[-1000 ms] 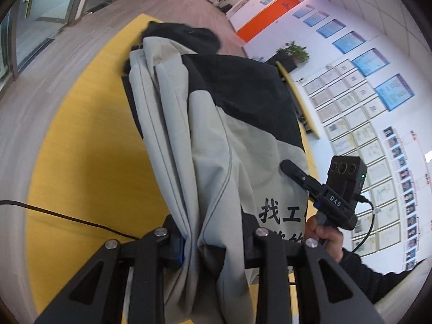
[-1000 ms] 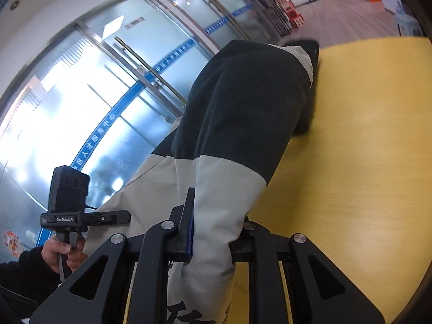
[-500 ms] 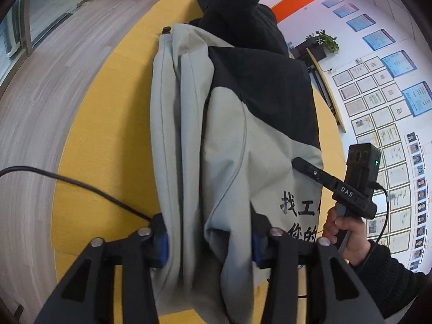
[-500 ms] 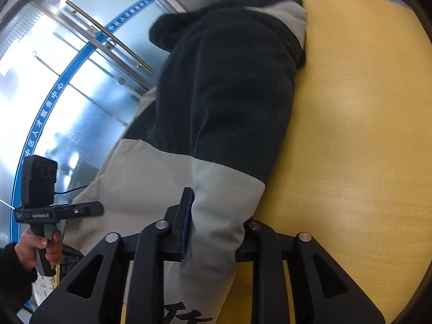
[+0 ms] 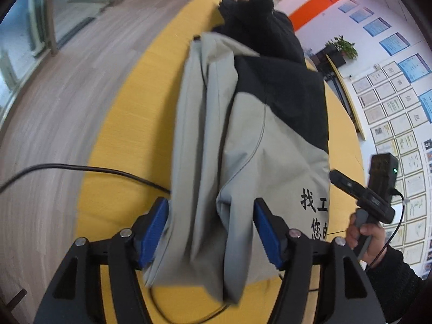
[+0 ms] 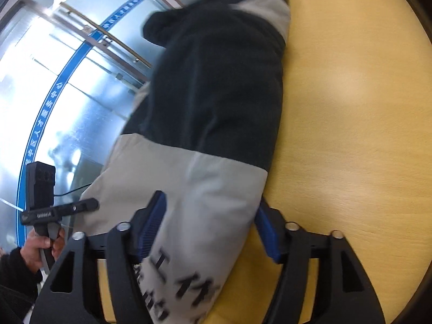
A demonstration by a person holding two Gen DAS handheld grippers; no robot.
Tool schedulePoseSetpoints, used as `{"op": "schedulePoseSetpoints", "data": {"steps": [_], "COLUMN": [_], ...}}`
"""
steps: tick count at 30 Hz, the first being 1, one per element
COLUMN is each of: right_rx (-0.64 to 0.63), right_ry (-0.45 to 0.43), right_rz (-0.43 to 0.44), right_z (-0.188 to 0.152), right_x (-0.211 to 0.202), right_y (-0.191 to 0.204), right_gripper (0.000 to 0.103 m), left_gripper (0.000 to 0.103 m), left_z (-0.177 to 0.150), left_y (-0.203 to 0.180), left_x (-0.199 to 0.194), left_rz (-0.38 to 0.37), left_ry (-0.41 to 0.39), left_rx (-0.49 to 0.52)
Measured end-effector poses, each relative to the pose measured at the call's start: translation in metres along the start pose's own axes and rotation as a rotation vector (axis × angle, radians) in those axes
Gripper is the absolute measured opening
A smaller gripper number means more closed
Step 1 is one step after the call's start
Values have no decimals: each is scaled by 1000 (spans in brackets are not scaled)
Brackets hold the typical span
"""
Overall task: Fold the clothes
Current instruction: 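Lift the bundle with both grippers and carry it beside the black garment, then lower the bundle onto the table and open both grippers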
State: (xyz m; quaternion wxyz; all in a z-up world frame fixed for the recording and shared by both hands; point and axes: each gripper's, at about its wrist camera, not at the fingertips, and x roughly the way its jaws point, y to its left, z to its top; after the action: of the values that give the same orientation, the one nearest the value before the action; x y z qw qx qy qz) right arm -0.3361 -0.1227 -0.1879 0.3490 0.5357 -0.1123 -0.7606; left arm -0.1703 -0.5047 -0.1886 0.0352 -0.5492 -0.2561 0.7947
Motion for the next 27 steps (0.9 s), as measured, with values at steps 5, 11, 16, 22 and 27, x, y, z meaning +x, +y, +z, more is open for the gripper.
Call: {"op": "schedulePoseSetpoints", "data": {"steps": [5, 11, 16, 22, 27], "right_rx": [-216, -401, -407, -478, -467], "right_ry": [-78, -167, -206, -225, -157], "right_rz": [-55, -31, 13, -18, -127], "right_z": [-22, -67, -83, -120, -143], "right_x": [-95, -223, -282, -328, -330], "right_y": [30, 61, 73, 119, 147], "right_gripper": [76, 80, 81, 93, 98], "left_gripper": [73, 91, 94, 94, 95], "left_z": [-41, -116, -166, -224, -257], "left_y": [-11, -82, -145, -248, -310], "left_x": [-123, -267, -313, -283, -238], "left_rz": [33, 227, 360, 377, 450], "left_ry": [-186, -418, -466, -497, -501], "left_rx": [-49, -58, -62, -74, -105]}}
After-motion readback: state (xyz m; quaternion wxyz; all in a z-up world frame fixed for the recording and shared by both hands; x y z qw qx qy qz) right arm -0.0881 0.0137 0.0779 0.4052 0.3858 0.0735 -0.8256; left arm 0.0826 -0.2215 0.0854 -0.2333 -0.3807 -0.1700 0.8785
